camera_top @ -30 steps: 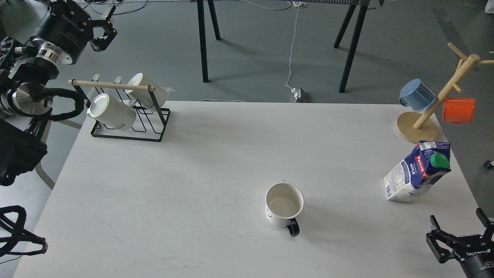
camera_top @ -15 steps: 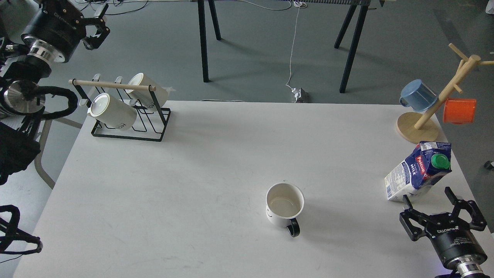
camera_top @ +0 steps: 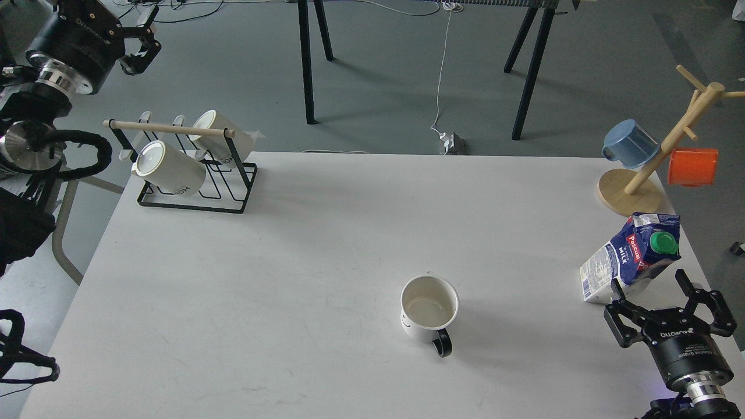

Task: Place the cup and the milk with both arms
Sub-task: 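Lower the right gripper around the milk carton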

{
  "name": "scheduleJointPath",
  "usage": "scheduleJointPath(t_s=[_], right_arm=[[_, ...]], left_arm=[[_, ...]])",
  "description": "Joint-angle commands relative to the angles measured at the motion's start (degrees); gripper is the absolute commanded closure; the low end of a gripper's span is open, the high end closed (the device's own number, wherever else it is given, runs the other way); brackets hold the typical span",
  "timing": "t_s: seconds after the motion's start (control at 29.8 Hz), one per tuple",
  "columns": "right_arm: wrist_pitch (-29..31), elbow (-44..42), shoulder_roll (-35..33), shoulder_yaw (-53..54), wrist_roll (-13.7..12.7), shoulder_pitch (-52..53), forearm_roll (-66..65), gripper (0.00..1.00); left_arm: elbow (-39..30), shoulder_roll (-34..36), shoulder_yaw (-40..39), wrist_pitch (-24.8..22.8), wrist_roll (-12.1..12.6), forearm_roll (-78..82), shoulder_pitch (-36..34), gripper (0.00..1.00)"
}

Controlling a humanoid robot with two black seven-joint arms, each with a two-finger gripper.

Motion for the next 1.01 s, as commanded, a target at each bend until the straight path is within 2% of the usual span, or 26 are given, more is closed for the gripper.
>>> scheduleJointPath(t_s=[0.0,0.97], right_arm=[[0.0,0.0,0.4,0.0,0.0,0.9,0.0,0.01],[0.0,-0.5,0.0,2.6,0.8,-0.7,0.0,0.01]], left_arm=[[0.1,0.2,-0.1,0.0,0.0,0.0,-0.1,0.01],[0.0,2.1,0.3,-0.1,0.1,0.0,0.0,0.01]])
